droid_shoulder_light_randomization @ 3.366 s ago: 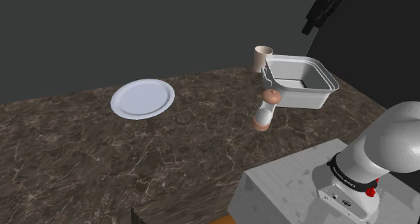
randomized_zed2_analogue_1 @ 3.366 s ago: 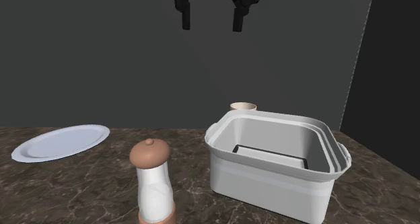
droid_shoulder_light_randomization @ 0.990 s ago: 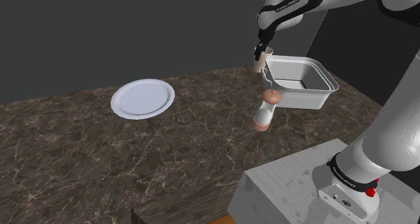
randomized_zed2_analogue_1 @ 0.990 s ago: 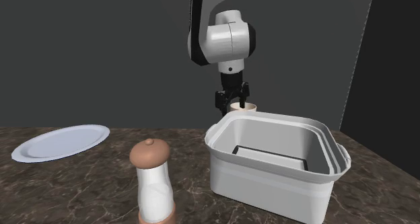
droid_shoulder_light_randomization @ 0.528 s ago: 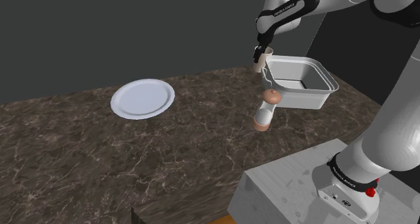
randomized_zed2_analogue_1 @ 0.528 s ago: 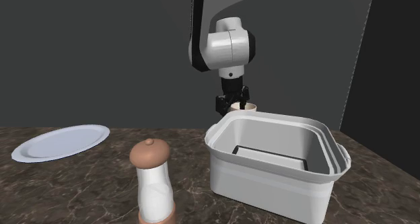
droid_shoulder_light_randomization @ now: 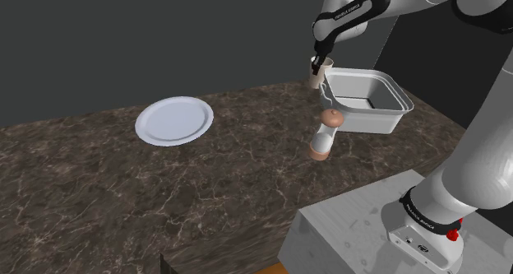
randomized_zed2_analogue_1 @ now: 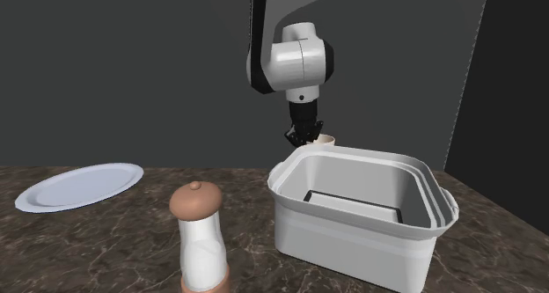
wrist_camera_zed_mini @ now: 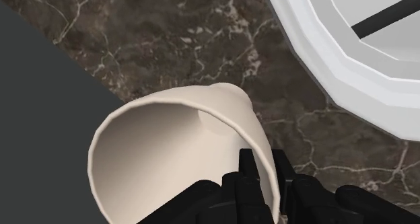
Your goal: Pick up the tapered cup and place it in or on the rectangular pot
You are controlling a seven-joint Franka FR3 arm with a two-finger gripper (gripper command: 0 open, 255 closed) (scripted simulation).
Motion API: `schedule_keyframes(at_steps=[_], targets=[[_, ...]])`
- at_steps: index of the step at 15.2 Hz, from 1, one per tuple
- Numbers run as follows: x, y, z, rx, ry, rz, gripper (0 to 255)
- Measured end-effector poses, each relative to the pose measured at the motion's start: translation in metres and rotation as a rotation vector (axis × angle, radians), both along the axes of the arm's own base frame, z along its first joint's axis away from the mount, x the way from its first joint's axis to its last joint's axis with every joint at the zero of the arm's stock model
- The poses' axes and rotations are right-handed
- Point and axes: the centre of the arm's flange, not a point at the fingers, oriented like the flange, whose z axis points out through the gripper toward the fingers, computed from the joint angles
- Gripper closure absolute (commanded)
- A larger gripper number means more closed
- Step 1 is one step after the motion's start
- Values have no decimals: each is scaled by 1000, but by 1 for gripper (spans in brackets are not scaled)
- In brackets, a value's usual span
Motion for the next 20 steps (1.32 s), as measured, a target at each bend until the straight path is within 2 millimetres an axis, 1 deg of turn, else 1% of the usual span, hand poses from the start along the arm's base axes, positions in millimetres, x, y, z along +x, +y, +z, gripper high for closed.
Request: schedule_keyframes(at_steps=[5, 7, 20], targets=[[0, 0, 0, 0, 0, 0, 255], [0, -1, 5, 0, 1, 0, 255], [1, 0, 73, 0, 0, 0, 255]])
